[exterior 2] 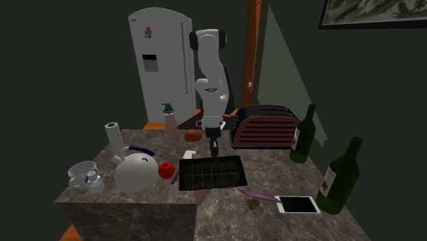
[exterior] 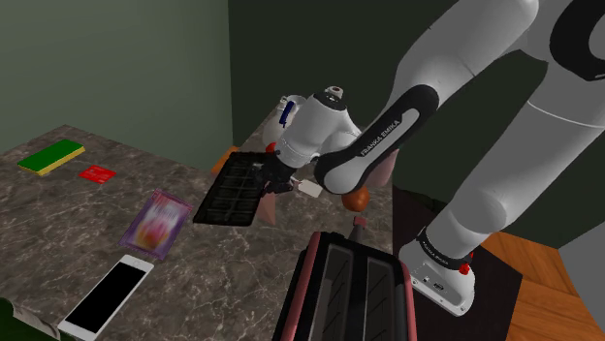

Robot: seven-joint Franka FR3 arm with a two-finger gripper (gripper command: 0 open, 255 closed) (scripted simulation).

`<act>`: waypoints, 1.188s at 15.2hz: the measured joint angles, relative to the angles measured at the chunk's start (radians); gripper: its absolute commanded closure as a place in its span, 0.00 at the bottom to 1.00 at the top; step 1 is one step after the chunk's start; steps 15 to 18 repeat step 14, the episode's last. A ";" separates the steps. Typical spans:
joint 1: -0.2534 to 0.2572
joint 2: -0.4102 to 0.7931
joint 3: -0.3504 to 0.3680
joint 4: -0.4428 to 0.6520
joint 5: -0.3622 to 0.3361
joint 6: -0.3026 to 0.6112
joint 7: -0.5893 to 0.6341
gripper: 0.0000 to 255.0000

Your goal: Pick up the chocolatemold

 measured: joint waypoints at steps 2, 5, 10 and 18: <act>-0.030 -0.035 0.051 0.001 0.096 -0.029 -0.069 1.00; -0.040 -0.091 0.082 0.007 0.245 -0.079 -0.181 1.00; -0.007 -0.182 0.065 0.024 0.387 -0.173 -0.279 1.00; 0.010 -0.233 0.047 0.038 0.429 -0.232 -0.306 1.00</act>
